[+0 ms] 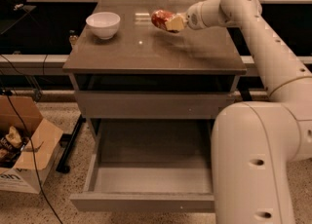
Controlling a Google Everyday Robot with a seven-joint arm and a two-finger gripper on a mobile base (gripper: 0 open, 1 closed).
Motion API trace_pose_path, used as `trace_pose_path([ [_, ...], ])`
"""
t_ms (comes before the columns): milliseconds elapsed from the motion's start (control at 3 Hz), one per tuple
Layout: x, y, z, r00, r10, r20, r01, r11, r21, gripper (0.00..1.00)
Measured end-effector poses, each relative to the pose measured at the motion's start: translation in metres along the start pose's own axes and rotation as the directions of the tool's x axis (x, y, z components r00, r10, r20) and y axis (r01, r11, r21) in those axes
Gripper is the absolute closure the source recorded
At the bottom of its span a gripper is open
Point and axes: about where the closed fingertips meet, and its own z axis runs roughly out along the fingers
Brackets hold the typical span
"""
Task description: Place coke can into middle drawer
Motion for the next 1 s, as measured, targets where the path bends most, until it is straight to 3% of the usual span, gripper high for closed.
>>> trace_pose_path([
  [333, -0.007, 0.024, -0.016, 0.997, -0.077, 0.026, 0.078, 0.9943, -0.072, 1.00],
  [667, 0.002, 0.065, -0.061, 0.984, -0.171, 0.048, 0.178, 0.9626, -0.204, 1.00],
  [1000, 0.024, 0.106, -0.125, 0.960, -0.270, 0.071, 0.279, 0.9162, -0.287, 1.00],
])
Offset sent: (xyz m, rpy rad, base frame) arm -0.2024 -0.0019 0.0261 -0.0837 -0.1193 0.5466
